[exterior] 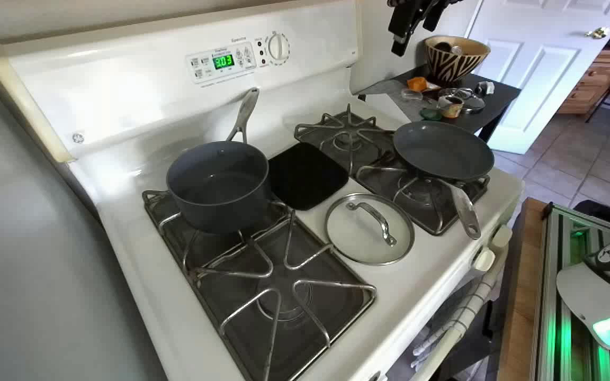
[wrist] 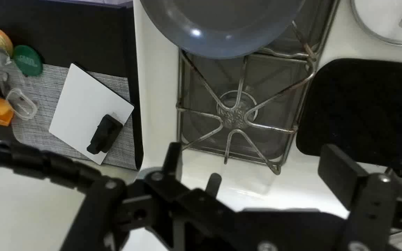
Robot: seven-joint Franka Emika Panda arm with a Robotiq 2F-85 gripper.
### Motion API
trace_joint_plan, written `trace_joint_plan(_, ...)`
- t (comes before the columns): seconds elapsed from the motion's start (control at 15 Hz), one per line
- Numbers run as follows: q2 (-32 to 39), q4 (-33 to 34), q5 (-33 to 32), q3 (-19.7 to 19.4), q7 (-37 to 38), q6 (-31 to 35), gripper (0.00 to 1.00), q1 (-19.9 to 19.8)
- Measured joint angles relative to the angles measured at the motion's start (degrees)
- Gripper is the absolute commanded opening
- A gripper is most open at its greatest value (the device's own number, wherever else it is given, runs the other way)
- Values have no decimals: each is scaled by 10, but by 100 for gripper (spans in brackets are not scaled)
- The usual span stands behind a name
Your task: Put the black item on the lid and put the lid on the pot
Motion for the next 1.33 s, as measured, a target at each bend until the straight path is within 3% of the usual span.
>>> trace_joint_plan(0.73,20,2,6,-4,1,13,100,9)
trace_joint_plan(1.13,140,1,42,-6,6,200,100,40)
trace_joint_plan(1.33,205,11,90,-8,-3,238,100,60)
